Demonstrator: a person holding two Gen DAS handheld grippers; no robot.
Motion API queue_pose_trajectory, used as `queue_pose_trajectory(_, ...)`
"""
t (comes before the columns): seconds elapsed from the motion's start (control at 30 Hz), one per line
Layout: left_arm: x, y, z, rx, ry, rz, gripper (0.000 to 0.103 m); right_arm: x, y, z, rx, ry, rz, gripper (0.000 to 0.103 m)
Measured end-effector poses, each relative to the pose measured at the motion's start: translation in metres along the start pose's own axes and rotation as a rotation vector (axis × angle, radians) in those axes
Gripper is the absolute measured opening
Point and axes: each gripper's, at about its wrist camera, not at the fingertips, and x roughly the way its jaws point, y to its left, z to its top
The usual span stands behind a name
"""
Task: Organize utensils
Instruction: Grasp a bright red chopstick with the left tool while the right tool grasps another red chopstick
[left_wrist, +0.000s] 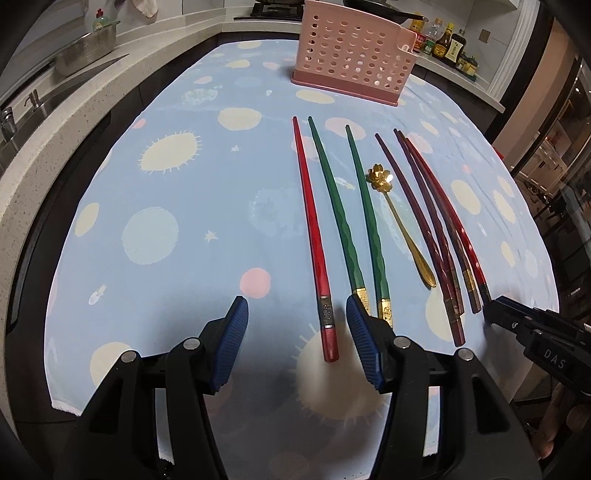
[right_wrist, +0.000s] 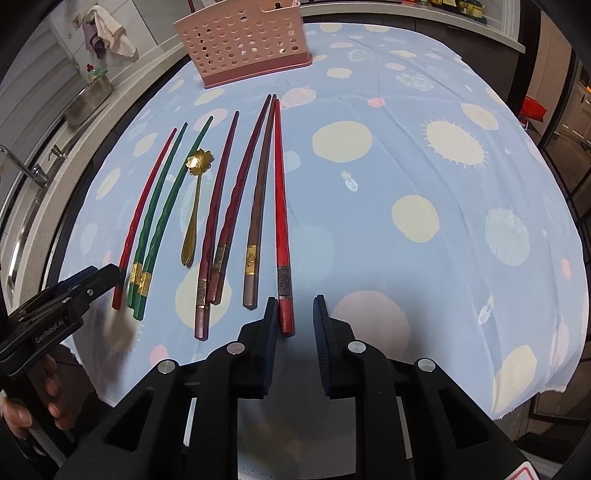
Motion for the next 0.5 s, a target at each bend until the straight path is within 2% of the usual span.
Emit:
queue_pose_trajectory(0.3, 0.0033, -0.0019, -0.0011, 0.015, 0.004, 0.005, 0.049, 0.007, 0.0088, 0.0097, -0.036, -0.021, -0.021, 0.018)
queue_pose_trajectory(0.43, 0.0036, -0.0026, -0.0018, 0.021, -0.001, 0.003, 0.041, 0.008, 0.0091, 0.0096, -0.039, -0.025, -0.024, 0.009)
queue_pose_trajectory(0.5, 0.0033, -0.0038, -0.0027, 0.027, -0.002, -0.003, 0.033, 0.0083, 0.0082, 0.0093, -0.034, -0.025, -0.02, 0.007)
